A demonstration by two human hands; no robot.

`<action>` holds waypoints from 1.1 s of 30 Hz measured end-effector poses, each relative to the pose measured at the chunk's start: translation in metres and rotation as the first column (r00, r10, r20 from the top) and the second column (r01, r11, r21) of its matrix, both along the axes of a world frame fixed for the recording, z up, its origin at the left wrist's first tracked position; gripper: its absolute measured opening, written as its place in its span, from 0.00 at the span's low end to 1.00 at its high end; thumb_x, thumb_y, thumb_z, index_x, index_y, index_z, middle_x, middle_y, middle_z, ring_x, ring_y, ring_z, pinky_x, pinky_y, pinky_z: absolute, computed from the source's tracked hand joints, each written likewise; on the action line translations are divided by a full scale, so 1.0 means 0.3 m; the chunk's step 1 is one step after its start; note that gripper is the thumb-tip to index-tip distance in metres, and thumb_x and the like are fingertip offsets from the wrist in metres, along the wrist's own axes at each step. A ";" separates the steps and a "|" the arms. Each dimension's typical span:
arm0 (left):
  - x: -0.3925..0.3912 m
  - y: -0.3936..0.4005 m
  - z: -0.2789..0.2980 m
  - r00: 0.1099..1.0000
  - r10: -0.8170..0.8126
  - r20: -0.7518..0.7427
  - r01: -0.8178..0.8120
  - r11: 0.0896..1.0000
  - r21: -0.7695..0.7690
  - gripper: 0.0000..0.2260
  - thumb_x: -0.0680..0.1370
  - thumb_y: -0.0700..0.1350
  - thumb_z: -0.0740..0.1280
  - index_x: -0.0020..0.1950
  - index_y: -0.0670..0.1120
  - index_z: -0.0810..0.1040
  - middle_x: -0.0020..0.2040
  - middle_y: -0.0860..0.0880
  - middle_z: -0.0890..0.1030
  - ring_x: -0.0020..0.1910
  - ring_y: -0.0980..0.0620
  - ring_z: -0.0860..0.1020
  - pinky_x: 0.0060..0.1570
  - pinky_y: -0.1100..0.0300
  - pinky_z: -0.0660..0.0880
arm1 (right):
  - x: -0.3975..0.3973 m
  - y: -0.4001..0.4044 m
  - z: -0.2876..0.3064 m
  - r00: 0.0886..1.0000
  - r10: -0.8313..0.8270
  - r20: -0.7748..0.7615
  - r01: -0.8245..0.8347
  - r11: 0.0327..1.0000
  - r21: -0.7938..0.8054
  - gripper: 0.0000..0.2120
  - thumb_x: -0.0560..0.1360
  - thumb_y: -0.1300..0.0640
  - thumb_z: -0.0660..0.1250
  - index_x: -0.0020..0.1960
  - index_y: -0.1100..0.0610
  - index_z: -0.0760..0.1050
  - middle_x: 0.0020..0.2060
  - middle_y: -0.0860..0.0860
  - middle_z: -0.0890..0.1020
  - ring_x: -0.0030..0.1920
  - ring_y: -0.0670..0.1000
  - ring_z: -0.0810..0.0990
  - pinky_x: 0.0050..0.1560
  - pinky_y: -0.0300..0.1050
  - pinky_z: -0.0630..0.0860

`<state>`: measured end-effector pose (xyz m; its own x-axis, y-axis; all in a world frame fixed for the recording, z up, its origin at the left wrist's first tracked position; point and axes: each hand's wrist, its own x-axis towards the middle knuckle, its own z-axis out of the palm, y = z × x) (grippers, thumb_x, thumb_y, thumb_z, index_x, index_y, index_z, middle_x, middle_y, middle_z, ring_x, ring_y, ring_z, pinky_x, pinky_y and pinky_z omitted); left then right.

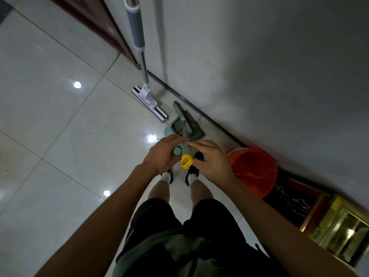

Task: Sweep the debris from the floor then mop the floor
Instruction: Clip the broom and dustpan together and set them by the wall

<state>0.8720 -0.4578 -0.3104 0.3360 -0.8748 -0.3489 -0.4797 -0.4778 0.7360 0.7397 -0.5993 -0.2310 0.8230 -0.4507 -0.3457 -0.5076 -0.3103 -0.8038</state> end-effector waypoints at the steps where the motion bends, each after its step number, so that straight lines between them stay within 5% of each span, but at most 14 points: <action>1: 0.002 -0.001 0.000 1.000 -0.009 0.003 0.009 1.000 0.005 0.22 0.78 0.53 0.68 0.71 0.50 0.73 0.66 0.47 0.77 0.60 0.45 0.76 0.55 0.47 0.78 | 0.001 0.001 0.001 1.000 0.001 0.004 -0.001 1.000 0.004 0.21 0.70 0.60 0.75 0.63 0.60 0.80 0.53 0.45 0.78 0.57 0.48 0.76 0.57 0.38 0.71; 8: 0.005 -0.030 0.016 0.999 -0.040 0.024 0.039 0.999 0.021 0.22 0.77 0.55 0.66 0.70 0.51 0.73 0.66 0.48 0.77 0.56 0.43 0.77 0.50 0.46 0.78 | -0.008 0.005 -0.003 1.000 -0.007 0.006 0.007 1.000 -0.012 0.22 0.71 0.61 0.77 0.64 0.61 0.79 0.57 0.53 0.81 0.58 0.49 0.76 0.59 0.41 0.72; 15: -0.003 -0.035 0.033 0.996 -0.044 0.078 0.043 0.999 0.010 0.21 0.75 0.54 0.65 0.67 0.51 0.74 0.48 0.45 0.81 0.41 0.50 0.72 0.37 0.55 0.72 | -0.010 0.016 0.005 1.000 -0.001 0.030 0.002 0.999 -0.049 0.22 0.71 0.61 0.77 0.63 0.61 0.80 0.57 0.57 0.82 0.59 0.54 0.79 0.60 0.47 0.77; 33: -0.026 -0.036 0.041 0.994 -0.025 0.104 0.023 1.000 0.019 0.21 0.76 0.54 0.69 0.67 0.51 0.74 0.48 0.43 0.81 0.44 0.43 0.77 0.41 0.47 0.78 | -0.035 0.041 0.006 0.999 -0.004 0.037 0.009 0.993 -0.121 0.21 0.70 0.58 0.78 0.62 0.62 0.80 0.55 0.57 0.82 0.57 0.54 0.79 0.58 0.45 0.76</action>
<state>0.8644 -0.4685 -0.2981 0.3504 -0.8769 -0.3289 -0.5649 -0.4780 0.6726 0.7290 -0.5870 -0.2292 0.8311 -0.4930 -0.2574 -0.4805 -0.4035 -0.7786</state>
